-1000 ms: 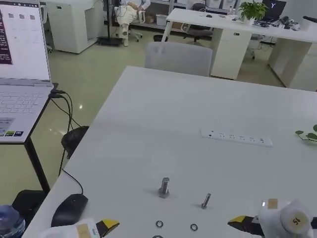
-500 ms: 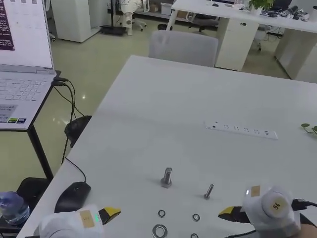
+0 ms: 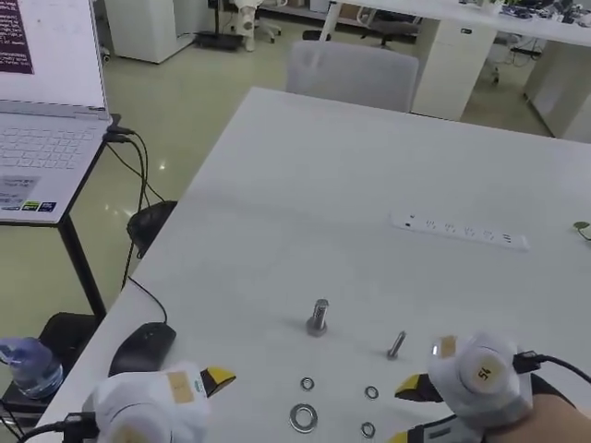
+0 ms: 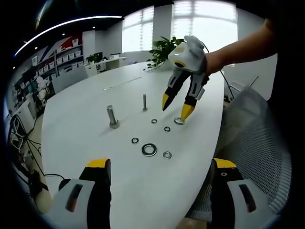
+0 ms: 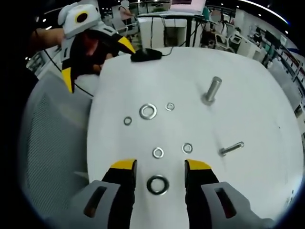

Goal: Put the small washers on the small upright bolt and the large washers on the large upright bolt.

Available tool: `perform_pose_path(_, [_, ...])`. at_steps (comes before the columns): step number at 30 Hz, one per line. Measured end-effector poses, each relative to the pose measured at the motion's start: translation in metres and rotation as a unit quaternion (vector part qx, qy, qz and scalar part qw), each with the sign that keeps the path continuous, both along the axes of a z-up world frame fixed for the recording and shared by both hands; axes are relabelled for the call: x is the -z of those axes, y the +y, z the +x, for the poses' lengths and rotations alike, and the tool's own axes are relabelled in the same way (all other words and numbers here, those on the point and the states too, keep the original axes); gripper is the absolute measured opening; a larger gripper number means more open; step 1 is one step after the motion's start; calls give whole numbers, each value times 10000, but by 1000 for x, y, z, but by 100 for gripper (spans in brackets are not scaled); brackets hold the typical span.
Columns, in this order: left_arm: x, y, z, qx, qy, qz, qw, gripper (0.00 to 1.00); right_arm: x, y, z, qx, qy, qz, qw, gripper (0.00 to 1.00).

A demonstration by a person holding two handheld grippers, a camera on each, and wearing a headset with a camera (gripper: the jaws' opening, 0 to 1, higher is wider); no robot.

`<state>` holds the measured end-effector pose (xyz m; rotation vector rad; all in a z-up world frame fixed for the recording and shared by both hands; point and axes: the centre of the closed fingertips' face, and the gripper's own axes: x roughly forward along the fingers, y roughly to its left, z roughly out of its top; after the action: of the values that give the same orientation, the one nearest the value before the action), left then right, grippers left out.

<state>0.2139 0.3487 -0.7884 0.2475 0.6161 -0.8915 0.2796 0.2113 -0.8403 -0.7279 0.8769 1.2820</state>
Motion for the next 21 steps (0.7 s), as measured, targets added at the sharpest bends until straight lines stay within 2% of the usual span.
perform_pose_path(7, [3, -2, -1, -9, 18, 4, 10000, 86, 6, 7, -1, -261, 6, -122, 9996, 39])
perform_pose_path(14, [6, -1, -4, -12, 53, 21, 10000, 85, 20, 10, -7, -631, -35, -367, 9973, 37])
perform_pose_path(21, [7, -1, -8, 29, 79, 98, 9999, 84, 24, 12, -7, -812, -95, -514, 9953, 32])
